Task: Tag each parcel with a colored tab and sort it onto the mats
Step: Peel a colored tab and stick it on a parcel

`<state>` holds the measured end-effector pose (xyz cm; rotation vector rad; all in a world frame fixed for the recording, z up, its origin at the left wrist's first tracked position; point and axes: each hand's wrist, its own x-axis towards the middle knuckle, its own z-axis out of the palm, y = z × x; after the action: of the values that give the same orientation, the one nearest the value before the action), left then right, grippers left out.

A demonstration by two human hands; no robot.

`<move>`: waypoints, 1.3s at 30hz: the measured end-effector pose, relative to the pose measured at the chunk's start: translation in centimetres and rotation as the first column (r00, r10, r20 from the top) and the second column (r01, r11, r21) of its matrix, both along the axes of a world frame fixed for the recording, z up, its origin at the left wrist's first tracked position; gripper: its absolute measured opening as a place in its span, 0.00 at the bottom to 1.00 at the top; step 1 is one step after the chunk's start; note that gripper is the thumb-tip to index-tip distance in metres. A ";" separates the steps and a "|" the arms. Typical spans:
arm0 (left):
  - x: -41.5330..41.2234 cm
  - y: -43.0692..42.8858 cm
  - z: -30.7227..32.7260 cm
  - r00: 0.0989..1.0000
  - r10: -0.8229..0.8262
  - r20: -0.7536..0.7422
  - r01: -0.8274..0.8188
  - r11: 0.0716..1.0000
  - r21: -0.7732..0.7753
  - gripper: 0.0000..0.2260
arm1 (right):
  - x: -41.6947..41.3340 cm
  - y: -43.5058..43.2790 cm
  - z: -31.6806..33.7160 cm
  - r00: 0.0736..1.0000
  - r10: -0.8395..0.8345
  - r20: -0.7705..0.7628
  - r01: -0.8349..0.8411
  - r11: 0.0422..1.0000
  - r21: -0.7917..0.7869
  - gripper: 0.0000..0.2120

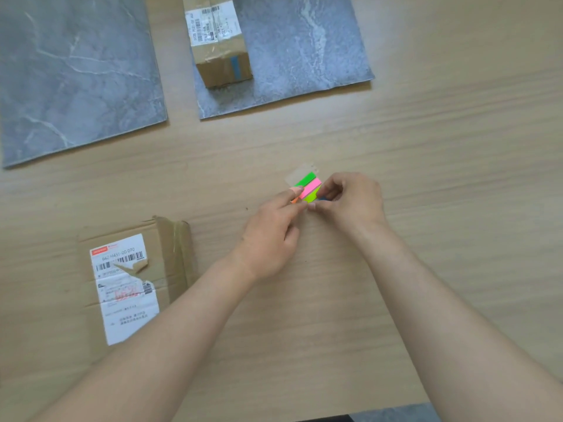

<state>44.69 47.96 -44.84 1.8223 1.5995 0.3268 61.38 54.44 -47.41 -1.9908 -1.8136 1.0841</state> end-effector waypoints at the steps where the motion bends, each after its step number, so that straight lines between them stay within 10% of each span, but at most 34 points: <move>1: 0.0 -0.1 -0.3 0.999 -0.034 -0.018 0.034 0.999 0.011 0.25 | 0.1 0.0 0.1 1.000 0.021 0.003 -0.021 1.000 0.005 0.09; 15: 0.5 -0.7 -0.7 0.948 -0.152 -0.280 0.178 0.982 0.070 0.24 | 1.2 0.0 1.1 0.980 0.193 -0.053 -0.189 0.980 0.059 0.09; 25: 1.1 -0.6 -0.1 0.968 -0.082 -0.237 0.096 0.994 0.050 0.20 | 2.0 -1.3 2.8 0.817 -0.511 -0.269 0.558 0.817 0.144 0.10; 30: 1.8 0.3 1.8 0.981 0.183 0.067 -0.182 0.983 -0.026 0.14 | 0.7 -3.0 5.0 0.766 -0.355 -0.536 0.539 0.809 0.234 0.11; 32: 1.9 0.4 4.1 0.783 0.531 0.325 -0.476 0.847 -0.239 0.08 | -0.1 -4.2 6.1 0.805 -0.200 -0.558 0.436 0.837 0.330 0.11; 35: 0.9 -0.4 7.9 0.419 0.768 0.485 -0.481 0.640 -0.599 0.10 | -1.4 -6.3 7.1 0.854 0.018 -0.520 0.278 0.828 0.486 0.09; 39: -1.6 -3.8 10.6 0.329 0.810 0.486 -0.382 0.585 -0.716 0.07 | -3.4 -9.3 8.4 0.868 0.232 -0.439 0.114 0.768 0.631 0.06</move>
<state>43.10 44.18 -34.28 0.3854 1.4262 0.8632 57.98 45.11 -39.06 -1.1223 -1.6530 0.7366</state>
